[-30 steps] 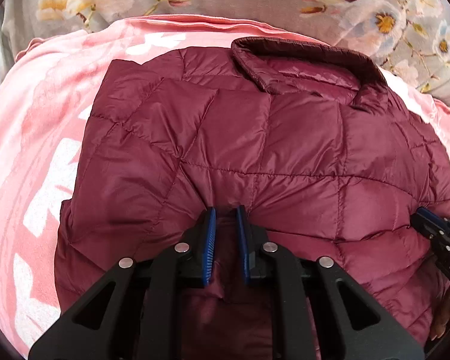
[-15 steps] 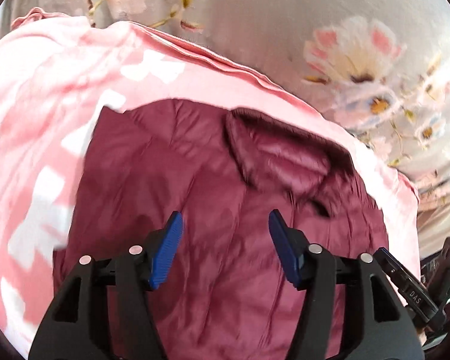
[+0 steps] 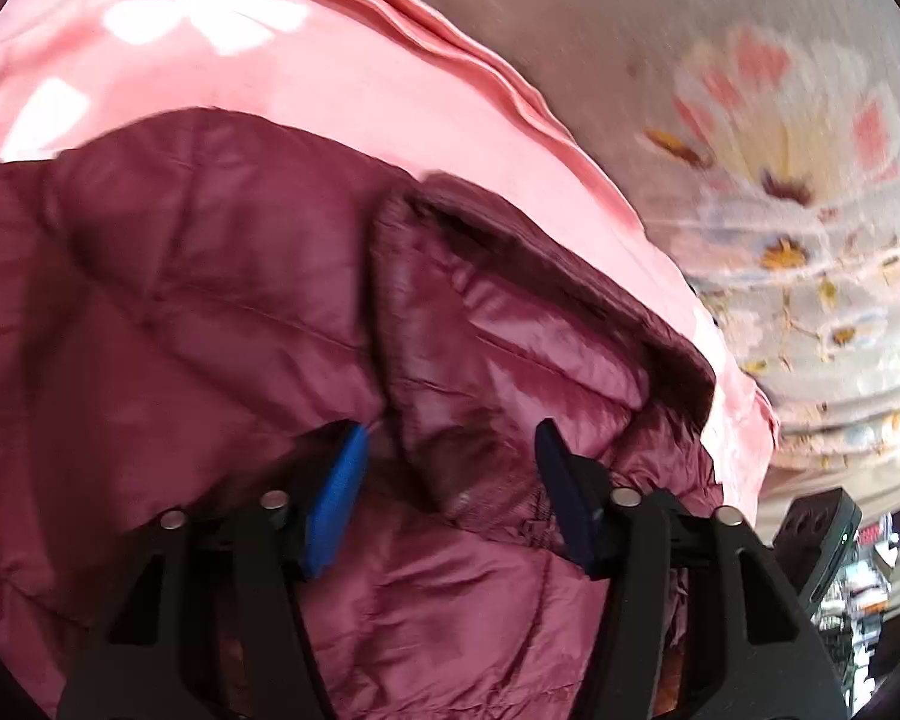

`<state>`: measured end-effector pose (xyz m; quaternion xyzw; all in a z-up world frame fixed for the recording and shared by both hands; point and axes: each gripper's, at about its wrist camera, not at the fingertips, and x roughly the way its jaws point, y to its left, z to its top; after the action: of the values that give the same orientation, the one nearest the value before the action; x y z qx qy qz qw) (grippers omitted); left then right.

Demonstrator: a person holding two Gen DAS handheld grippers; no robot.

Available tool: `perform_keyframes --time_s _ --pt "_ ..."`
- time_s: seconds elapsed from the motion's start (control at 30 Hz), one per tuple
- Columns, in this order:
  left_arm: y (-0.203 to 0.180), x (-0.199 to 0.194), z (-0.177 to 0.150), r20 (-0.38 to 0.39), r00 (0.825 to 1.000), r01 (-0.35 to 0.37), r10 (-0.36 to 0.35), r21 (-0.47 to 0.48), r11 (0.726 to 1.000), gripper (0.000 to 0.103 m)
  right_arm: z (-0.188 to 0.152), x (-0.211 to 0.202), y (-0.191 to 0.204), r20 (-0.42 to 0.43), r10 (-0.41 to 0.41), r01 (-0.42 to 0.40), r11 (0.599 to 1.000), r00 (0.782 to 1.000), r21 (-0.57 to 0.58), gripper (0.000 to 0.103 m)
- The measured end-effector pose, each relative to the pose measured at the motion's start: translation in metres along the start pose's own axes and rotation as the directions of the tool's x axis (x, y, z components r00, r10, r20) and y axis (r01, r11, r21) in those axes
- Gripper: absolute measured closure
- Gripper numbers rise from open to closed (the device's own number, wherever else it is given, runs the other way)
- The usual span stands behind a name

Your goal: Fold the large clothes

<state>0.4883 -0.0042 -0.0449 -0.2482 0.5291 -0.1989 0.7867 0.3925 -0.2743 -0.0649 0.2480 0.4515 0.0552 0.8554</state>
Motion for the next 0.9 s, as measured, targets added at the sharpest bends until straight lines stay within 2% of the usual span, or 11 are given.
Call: perform_keyframes --time_s 0.03,0.1,0.13,0.2,0.23,0.33,0.4,0.5,0.57,0.67,0.9 --pt "-0.003 0.002 -0.001 -0.013 1.0 0.012 -0.011 0.01 1.0 0.069 -0.001 0.001 0.005 -0.008 0.014 -0.014 1.0 1.0 -0.013 0.051" --pt "-0.008 0.004 -0.002 -0.022 1.0 0.018 -0.017 0.017 1.0 0.081 -0.001 0.0 0.015 -0.025 0.043 -0.043 0.999 0.999 -0.032 0.076" --pt "-0.011 0.002 -0.003 -0.018 1.0 0.024 -0.023 0.024 0.999 0.088 -0.001 -0.002 0.018 -0.028 0.057 -0.058 0.998 0.998 -0.033 0.085" --pt "-0.018 -0.009 -0.006 0.006 1.0 0.029 -0.03 0.041 0.999 0.092 0.0 -0.02 0.027 0.019 0.083 -0.082 0.995 0.996 -0.051 0.087" --pt "-0.021 -0.014 -0.007 0.017 0.999 0.035 -0.035 0.052 0.998 0.093 0.0 -0.028 0.029 0.038 0.096 -0.094 0.994 0.995 -0.062 0.092" --pt "-0.028 -0.039 -0.013 0.061 0.995 0.069 -0.074 0.093 0.993 0.094 -0.007 -0.054 0.03 0.094 0.13 -0.122 0.988 0.987 -0.09 0.093" --pt "-0.027 -0.048 -0.02 0.083 0.995 0.044 -0.054 0.119 0.992 0.094 -0.015 -0.049 0.024 0.085 0.075 -0.065 0.991 0.994 -0.113 0.093" --pt "-0.019 -0.033 -0.032 0.081 0.996 -0.061 0.049 0.159 0.985 0.094 -0.026 -0.025 0.012 0.027 0.01 -0.007 0.994 1.0 -0.113 0.093" --pt "-0.007 -0.013 -0.04 0.055 0.994 -0.104 0.096 0.153 0.983 0.094 -0.032 -0.012 0.006 0.014 -0.017 0.019 0.992 1.0 -0.121 0.094" --pt "0.004 0.001 -0.045 0.058 0.995 -0.093 0.085 0.134 0.987 0.094 -0.038 -0.002 0.0 0.011 -0.034 0.035 0.989 0.999 -0.142 0.095" --pt "0.001 0.009 -0.054 0.119 0.987 -0.132 0.109 0.215 0.968 0.093 -0.042 0.005 -0.003 0.026 -0.031 0.034 0.989 0.999 -0.146 0.096"
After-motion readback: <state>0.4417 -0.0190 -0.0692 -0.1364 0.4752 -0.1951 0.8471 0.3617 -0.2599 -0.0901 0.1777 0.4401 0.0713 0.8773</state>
